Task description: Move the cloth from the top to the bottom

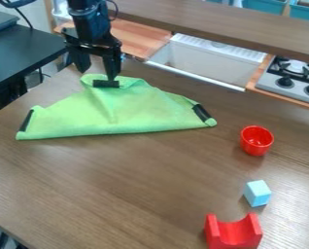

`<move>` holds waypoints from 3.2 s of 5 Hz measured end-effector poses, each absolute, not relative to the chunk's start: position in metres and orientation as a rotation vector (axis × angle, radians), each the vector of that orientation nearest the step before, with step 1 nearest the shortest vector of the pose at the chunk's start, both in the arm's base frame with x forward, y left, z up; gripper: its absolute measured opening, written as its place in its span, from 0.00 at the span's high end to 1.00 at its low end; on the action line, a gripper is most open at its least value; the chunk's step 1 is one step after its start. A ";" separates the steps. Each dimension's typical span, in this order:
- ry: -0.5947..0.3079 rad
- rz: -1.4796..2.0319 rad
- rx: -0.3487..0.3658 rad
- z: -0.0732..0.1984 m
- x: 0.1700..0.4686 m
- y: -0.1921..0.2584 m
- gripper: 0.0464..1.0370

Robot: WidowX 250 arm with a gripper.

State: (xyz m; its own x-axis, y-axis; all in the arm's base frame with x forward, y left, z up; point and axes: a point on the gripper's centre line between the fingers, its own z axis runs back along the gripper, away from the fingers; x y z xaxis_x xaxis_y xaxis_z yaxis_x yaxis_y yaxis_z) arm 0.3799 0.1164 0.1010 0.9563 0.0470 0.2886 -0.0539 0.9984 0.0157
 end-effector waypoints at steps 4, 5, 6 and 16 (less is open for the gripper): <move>-0.264 0.125 -0.044 0.052 0.387 0.119 0.04; -0.245 0.164 -0.031 0.039 0.388 0.123 0.04; -0.223 0.182 -0.019 0.024 0.387 0.126 0.04; -0.223 0.032 -0.107 -0.006 0.269 0.036 0.03</move>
